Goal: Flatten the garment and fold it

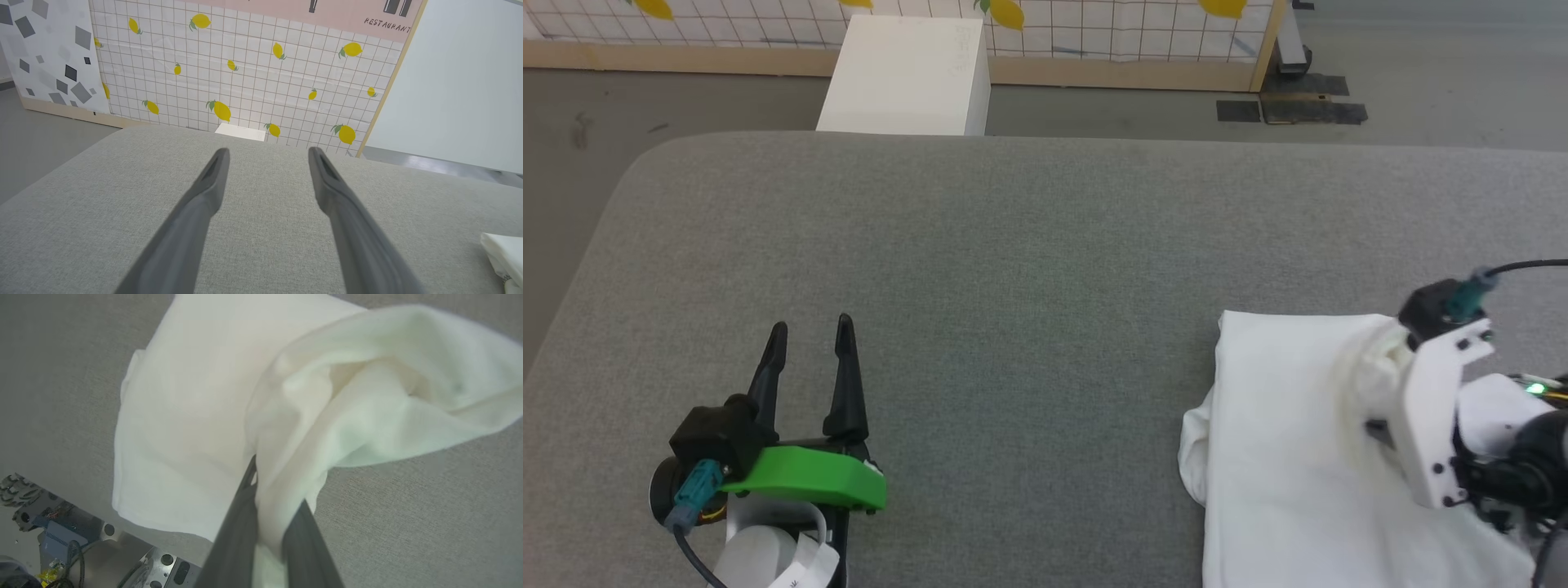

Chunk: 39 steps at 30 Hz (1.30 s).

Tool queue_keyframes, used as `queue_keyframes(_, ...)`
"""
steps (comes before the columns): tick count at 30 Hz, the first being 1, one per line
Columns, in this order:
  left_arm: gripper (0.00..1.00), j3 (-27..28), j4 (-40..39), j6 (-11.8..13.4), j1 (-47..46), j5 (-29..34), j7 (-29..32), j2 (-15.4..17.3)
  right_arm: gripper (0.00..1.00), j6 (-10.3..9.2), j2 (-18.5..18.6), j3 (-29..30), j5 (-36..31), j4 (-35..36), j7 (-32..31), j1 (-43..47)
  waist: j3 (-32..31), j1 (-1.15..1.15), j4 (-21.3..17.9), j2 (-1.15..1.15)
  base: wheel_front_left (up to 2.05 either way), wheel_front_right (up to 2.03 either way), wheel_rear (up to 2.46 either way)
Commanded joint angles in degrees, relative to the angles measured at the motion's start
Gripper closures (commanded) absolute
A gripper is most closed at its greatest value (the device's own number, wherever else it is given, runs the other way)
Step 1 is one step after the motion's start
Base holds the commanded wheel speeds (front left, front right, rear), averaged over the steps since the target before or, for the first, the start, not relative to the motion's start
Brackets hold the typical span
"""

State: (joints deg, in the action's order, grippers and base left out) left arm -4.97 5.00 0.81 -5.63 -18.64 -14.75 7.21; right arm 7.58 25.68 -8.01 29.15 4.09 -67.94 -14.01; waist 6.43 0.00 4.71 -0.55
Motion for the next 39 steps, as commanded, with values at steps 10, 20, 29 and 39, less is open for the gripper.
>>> queue_keyframes(10,0.00,-0.4,-0.2,0.3,-1.3,-0.4,-0.2,0.0,1.00,-0.09,-5.9,-9.7,-1.5,-8.1,3.9,-8.0,3.4,0.00,1.9,0.53,0.00,0.00,0.00)
queue_keyframes(20,0.00,-0.8,0.2,0.3,-2.0,-0.5,-0.2,-0.4,1.00,-0.09,-7.8,-13.3,-1.9,-17.2,8.5,-10.1,4.3,0.00,2.8,0.53,0.00,0.00,0.00)
queue_keyframes(29,0.00,-0.7,1.3,0.0,-1.4,-0.6,-0.2,-0.3,0.00,-0.09,-8.1,-15.8,2.3,-17.4,13.6,-10.2,1.6,0.00,1.8,0.53,0.00,0.00,0.00)
queue_keyframes(39,0.00,-0.6,1.7,0.2,0.6,-0.9,0.1,0.7,0.00,-0.09,-5.4,-16.7,8.3,-7.6,17.8,-8.5,-2.6,0.00,-0.8,0.53,0.00,0.00,0.00)
